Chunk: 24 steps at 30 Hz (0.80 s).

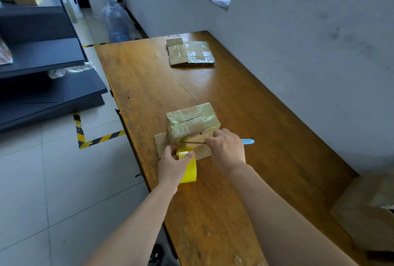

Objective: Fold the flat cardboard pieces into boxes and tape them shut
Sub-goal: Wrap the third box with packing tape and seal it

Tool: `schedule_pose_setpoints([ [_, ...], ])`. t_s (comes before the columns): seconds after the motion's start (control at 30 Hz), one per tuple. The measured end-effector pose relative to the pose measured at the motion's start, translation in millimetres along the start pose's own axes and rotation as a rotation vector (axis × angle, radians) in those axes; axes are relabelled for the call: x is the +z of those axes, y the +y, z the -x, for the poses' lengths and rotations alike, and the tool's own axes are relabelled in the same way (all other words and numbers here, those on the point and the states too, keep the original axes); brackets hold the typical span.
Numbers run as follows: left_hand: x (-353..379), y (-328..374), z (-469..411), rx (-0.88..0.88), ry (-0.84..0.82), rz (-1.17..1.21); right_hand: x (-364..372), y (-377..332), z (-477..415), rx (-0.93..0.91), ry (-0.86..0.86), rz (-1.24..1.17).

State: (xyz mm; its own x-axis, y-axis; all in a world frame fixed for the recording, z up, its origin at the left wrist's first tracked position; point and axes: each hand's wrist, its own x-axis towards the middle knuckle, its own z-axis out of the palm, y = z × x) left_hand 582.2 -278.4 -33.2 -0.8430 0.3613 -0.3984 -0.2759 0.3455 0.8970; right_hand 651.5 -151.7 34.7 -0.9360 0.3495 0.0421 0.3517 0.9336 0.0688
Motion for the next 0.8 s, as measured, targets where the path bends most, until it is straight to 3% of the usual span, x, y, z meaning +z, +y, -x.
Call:
schedule_pose_setpoints([
  [0.4, -2, 2, -7, 0.003, 0.012, 0.037, -16, -15, -20, -0.056, -0.057, 0.224],
  [0.5, -4, 1, -6, 0.041, 0.009, 0.002, 4, -20, -12, -0.089, -0.148, 0.316],
  [0.67, -7, 2, -10, 0.027, -0.01, -0.036, 43, -1, 17, 0.293, -0.236, 0.007],
  [0.8, -10, 1, -11, 0.024, -0.025, -0.034, 65, 18, 44, 0.408, -0.444, -0.212],
])
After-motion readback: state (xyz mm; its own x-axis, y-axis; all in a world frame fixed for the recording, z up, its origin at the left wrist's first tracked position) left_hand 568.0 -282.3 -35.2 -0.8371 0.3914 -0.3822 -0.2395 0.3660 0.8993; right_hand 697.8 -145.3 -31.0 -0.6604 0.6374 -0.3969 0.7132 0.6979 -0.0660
